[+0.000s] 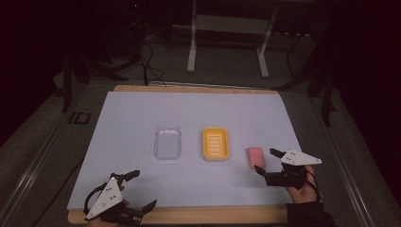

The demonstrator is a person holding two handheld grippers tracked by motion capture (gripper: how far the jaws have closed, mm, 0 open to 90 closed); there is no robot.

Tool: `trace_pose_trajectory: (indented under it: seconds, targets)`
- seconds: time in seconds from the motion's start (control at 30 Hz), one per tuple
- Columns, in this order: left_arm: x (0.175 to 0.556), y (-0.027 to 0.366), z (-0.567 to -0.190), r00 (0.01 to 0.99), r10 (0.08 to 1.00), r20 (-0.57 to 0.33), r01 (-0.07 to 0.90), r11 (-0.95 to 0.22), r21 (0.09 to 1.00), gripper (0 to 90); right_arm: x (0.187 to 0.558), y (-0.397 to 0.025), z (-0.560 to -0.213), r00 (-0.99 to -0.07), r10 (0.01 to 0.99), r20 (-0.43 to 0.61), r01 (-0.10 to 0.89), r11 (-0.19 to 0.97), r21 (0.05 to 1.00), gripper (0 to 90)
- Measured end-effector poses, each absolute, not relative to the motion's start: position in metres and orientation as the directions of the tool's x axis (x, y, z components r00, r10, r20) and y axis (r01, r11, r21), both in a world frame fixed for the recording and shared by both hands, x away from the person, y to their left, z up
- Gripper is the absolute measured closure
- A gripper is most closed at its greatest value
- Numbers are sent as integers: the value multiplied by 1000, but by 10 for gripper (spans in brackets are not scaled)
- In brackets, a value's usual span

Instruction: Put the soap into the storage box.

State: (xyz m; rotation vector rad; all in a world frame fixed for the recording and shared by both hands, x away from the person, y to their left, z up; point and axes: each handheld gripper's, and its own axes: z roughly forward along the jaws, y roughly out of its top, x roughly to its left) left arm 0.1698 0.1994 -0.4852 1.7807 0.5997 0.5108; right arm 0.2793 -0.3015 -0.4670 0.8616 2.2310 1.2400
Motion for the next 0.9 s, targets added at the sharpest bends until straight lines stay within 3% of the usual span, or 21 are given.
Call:
trace_pose_trajectory:
  seconds: [0.27, 0.5, 0.6, 0.9]
  targets:
    - [170, 199, -485, 774, 632, 43, 142, -240, 960, 2, 278, -306, -462, -663, 745, -77, 267, 331, 905, 137]
    - [170, 199, -485, 772, 634, 45, 142, -242, 960, 2, 286, -313, -463, -577, 816, -43, 358, 299, 885, 130]
    - [170, 199, -486, 771, 636, 42, 144, -239, 960, 2, 290, -315, -461, -515, 856, -53, 408, 299, 863, 132]
    - [170, 199, -486, 770, 637, 44, 147, -244, 959, 2, 299, -315, -454, -449, 887, -106, 483, 341, 806, 132]
